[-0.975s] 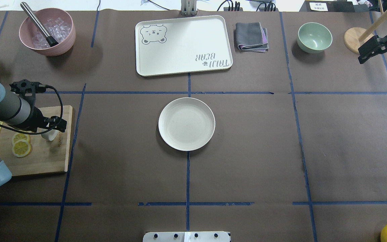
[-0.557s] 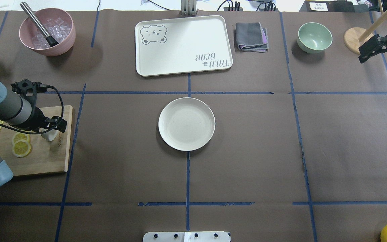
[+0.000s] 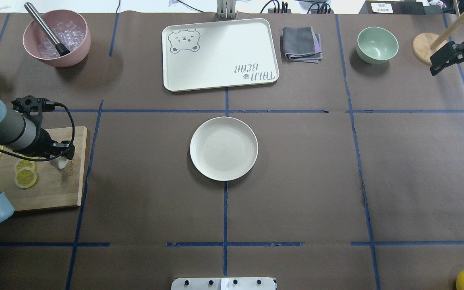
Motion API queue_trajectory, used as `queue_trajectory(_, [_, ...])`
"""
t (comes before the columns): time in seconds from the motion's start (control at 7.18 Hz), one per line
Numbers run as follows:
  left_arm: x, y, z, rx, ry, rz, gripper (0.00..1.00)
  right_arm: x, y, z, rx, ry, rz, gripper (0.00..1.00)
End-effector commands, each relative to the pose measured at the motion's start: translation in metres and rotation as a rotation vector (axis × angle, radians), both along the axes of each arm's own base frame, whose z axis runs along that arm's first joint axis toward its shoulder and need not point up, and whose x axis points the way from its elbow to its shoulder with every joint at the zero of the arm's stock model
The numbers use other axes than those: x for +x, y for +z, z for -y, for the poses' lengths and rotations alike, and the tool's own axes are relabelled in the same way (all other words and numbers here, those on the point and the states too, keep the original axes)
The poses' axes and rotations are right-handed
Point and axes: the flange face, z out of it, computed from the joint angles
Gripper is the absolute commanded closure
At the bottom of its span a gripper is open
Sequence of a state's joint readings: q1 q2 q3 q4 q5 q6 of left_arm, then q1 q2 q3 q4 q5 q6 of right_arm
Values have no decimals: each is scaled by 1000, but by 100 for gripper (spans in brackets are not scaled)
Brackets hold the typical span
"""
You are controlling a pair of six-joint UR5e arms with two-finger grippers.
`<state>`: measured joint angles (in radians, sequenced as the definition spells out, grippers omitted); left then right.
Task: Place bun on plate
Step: 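Lower the left gripper onto the white bun and grasp it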
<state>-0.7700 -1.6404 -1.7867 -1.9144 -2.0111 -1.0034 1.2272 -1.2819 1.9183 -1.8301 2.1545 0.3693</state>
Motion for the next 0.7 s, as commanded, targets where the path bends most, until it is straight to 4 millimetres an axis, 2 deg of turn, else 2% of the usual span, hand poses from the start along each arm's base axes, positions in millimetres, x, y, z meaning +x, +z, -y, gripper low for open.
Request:
queue_trajectory(0.0, [-2,1,0,-1,-1,1,56,0,-1,0,-1,1,1,0])
queue_trajectory(0.28, [-2,-3,-1,5,-2,-3,67,0,-2,0,-3,1,0,0])
queue_trajectory(0.56, [-3,-6,0,7,-4,-8,68,1,-2,0,-4,3,0,0])
